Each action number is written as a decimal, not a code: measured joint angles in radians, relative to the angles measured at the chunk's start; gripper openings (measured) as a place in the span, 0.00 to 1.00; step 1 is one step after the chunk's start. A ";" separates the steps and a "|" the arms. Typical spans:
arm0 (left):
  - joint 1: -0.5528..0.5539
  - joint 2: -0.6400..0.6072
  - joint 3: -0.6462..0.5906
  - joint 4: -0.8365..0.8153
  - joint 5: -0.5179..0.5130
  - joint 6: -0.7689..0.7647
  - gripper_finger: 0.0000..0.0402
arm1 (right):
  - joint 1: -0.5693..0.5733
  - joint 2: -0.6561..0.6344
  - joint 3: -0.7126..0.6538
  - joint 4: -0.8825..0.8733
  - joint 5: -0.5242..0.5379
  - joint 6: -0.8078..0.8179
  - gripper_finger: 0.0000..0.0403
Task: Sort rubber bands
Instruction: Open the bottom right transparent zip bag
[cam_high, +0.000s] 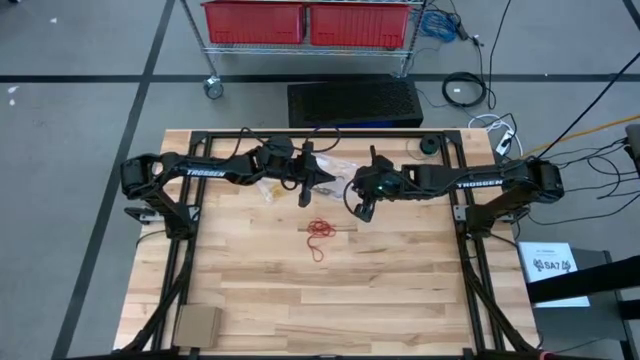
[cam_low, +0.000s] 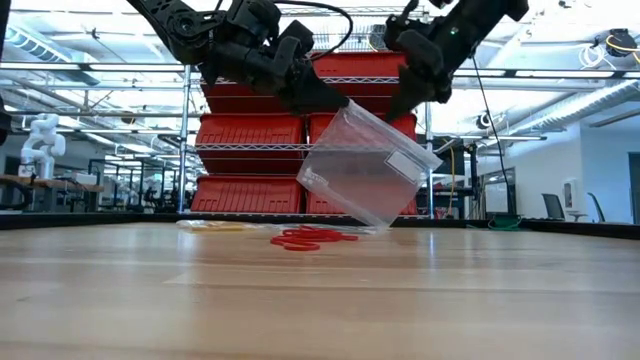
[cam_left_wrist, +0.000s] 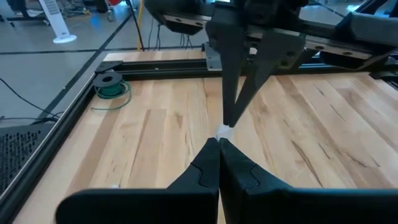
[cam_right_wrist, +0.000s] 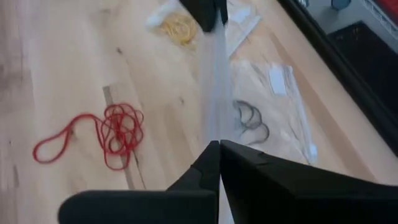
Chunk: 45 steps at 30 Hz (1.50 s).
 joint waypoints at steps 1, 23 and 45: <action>0.000 0.000 0.000 0.000 0.002 -0.001 0.00 | -0.003 0.000 0.000 0.007 0.000 -0.005 0.00; -0.009 0.001 0.000 0.004 -0.013 -0.010 0.00 | 0.009 0.106 -0.033 0.263 0.048 0.072 0.00; -0.073 0.002 0.000 0.048 -0.129 -0.047 0.00 | 0.038 0.122 -0.275 0.706 0.159 0.255 0.37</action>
